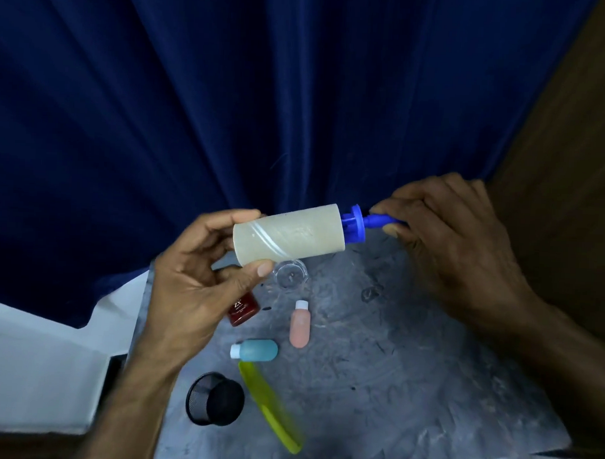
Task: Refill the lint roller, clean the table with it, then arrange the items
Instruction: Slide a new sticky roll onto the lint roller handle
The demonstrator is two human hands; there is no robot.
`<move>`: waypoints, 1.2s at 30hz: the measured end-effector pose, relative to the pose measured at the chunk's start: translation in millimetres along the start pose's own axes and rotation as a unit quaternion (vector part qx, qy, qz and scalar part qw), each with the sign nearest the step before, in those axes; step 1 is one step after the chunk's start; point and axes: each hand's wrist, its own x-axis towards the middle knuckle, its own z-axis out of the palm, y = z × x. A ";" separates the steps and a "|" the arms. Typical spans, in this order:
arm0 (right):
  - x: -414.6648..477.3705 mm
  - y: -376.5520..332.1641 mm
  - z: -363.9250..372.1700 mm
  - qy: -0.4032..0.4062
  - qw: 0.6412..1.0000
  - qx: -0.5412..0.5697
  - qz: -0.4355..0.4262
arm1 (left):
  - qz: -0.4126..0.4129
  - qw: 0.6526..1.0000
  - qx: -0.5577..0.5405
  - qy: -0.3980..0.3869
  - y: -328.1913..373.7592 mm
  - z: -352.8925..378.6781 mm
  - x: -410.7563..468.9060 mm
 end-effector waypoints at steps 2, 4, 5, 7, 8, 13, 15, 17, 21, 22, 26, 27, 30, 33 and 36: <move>4.7 -0.7 -0.7 -0.003 1.000 0.011 -0.005 | 0.020 1.000 0.012 -0.010 0.5 -6.3 2.2; 7.8 -1.7 -0.8 0.000 1.000 0.020 -0.006 | 0.039 0.999 0.015 -0.017 1.1 -11.0 4.6; 9.2 -2.2 -0.6 0.000 1.000 0.026 -0.005 | 0.046 0.999 0.019 -0.018 1.4 -11.4 5.8; 11.2 -4.4 1.9 -0.002 1.000 0.030 -0.007 | 0.051 0.998 0.023 -0.019 0.3 -9.4 7.0; 11.8 -6.7 4.5 -0.001 1.000 0.028 -0.008 | 0.050 0.998 0.021 -0.019 -1.0 -7.5 7.7; 12.3 -10.8 9.0 0.027 0.999 0.019 -0.002 | 0.029 0.999 0.024 -0.002 -1.1 -0.5 11.0; 13.5 -8.2 7.2 0.037 0.999 0.014 -0.001 | 0.015 1.000 0.009 -0.011 0.9 2.2 15.4; 17.9 -10.3 13.0 0.042 0.999 0.003 -0.002 | -0.020 1.000 -0.018 -0.016 -1.2 -3.1 21.9; 13.3 -12.0 13.3 0.034 0.999 -0.023 -0.011 | -0.020 0.998 0.035 -0.050 2.1 -8.1 22.7; 13.4 -11.9 14.3 0.033 0.999 -0.021 -0.006 | 0.005 0.996 0.079 -0.051 2.7 -9.2 20.3; 13.1 -6.6 21.8 0.038 0.998 -0.004 0.039 | 0.183 0.920 0.346 -0.033 -6.7 -14.3 1.4; 10.8 -4.1 24.5 0.038 0.997 0.011 0.061 | 0.213 0.897 0.385 -0.037 -15.1 -15.6 -6.0; 2.7 4.3 31.5 0.033 0.992 0.045 0.112 | 0.207 0.888 0.407 -0.052 -44.7 -15.8 -28.2; -7.6 3.1 38.0 0.007 0.994 0.026 0.107 | 0.171 0.917 0.360 0.001 -44.7 -0.7 -33.4; -13.4 -2.4 44.4 -0.010 0.998 -0.004 0.063 | 0.146 0.937 0.314 0.046 -24.7 19.0 -13.6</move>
